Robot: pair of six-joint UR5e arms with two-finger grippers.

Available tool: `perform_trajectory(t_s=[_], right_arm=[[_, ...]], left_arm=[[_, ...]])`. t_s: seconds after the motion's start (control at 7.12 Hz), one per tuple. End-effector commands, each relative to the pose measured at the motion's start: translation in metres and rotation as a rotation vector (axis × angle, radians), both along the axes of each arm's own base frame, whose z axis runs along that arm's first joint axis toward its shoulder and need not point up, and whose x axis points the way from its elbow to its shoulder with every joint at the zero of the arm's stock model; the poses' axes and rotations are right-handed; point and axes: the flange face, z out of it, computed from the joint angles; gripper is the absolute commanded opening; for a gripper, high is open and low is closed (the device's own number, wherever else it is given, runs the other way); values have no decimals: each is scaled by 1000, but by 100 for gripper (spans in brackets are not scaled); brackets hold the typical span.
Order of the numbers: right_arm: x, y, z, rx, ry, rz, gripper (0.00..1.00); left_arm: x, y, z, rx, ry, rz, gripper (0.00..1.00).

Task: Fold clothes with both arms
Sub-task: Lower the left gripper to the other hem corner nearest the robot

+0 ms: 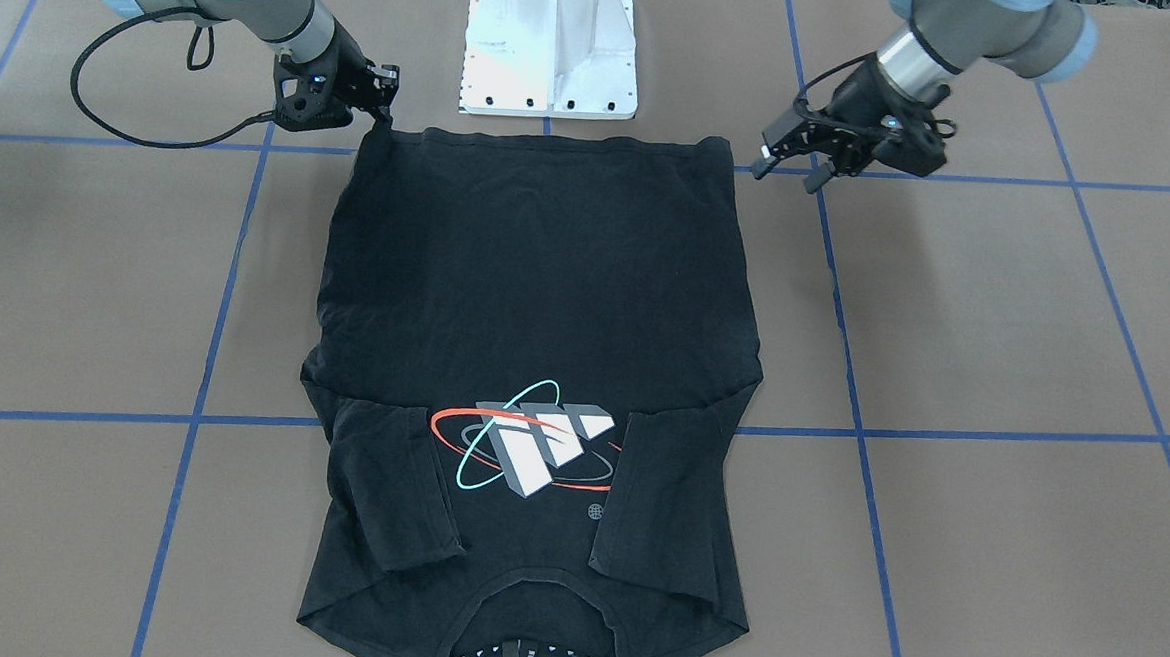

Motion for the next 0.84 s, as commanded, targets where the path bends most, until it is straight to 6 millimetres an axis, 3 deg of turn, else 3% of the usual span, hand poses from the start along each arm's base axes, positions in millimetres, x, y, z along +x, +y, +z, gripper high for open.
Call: perform_trajectory(t_s=[0.0, 0.28, 0.7], right_arm=[[6, -1, -11, 4, -22, 3, 0], [5, -2, -16, 11, -41, 3, 0], [5, -2, -19, 11, -48, 4, 0]], left_arm=[[37, 37, 12, -41, -32, 7, 100], [68, 57, 12, -73, -95, 32, 99], [90, 79, 30, -93, -135, 50, 98]])
